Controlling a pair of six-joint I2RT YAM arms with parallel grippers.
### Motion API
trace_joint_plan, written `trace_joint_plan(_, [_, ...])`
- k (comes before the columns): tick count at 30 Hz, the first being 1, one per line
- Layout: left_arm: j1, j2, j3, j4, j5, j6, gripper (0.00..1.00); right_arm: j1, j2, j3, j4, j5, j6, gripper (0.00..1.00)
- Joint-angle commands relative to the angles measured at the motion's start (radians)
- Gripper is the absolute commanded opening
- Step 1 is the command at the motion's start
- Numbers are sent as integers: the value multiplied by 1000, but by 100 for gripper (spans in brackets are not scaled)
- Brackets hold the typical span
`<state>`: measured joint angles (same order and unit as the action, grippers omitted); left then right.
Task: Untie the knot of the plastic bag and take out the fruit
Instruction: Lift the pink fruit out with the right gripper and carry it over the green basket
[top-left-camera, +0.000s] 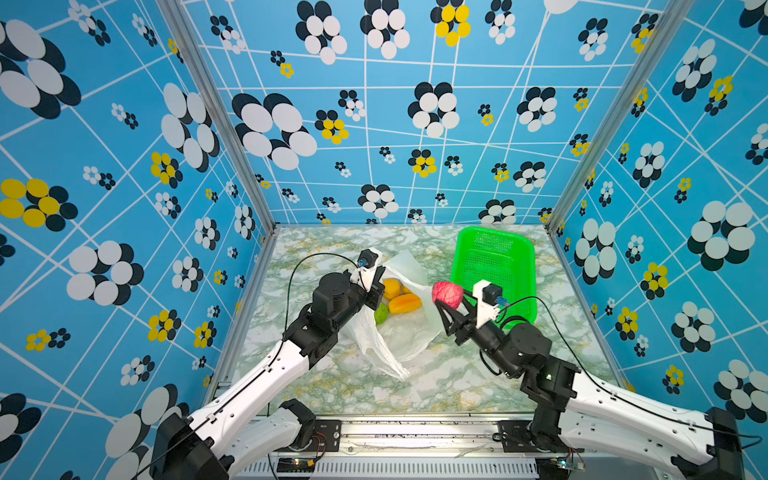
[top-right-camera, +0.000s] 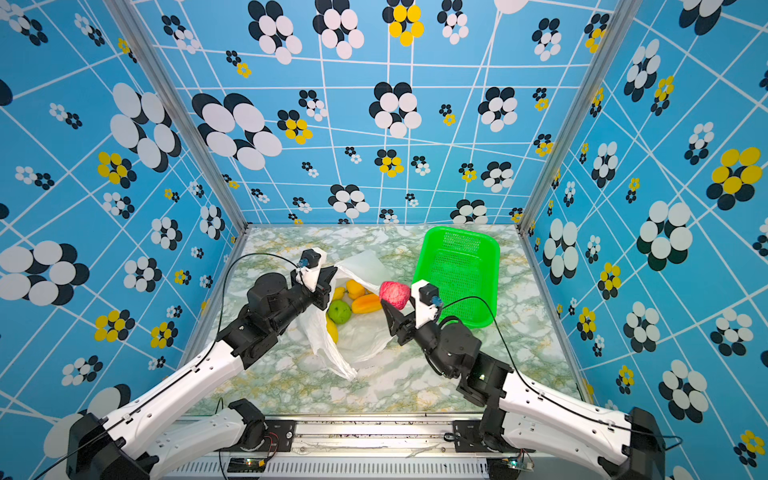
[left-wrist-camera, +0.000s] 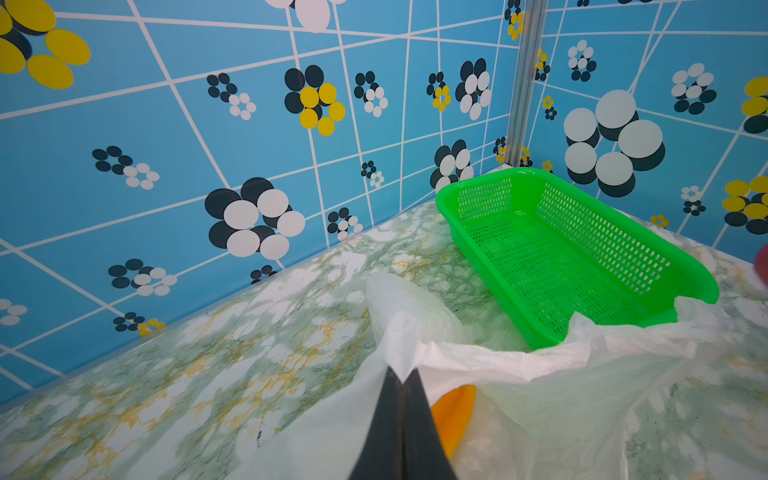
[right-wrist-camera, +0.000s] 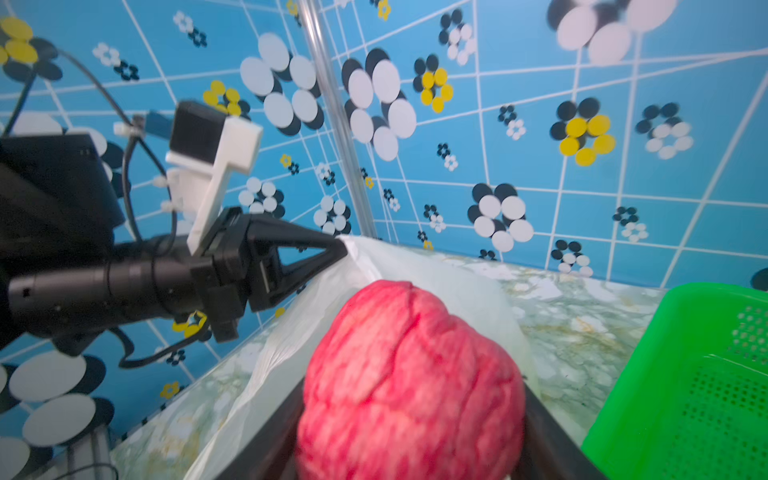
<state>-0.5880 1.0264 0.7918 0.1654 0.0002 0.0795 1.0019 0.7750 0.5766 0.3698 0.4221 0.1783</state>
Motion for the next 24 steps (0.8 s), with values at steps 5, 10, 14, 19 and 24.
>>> trace_joint_plan(5, [-7,15,12,3,13,13,0,-248,-60,59,-298,118,90,30])
trace_joint_plan(10, [-7,-2,6,9,15,9,0,-493,80,93,-476,70,273,31])
trace_joint_plan(14, [-7,0,-1,13,13,11,0,-634,191,55,-457,-76,367,32])
trace_joint_plan(19, [-8,1,4,12,16,14,0,-715,372,55,-416,-167,420,31])
trace_joint_plan(24, [-7,3,-8,23,14,15,0,-720,528,102,-414,-196,407,31])
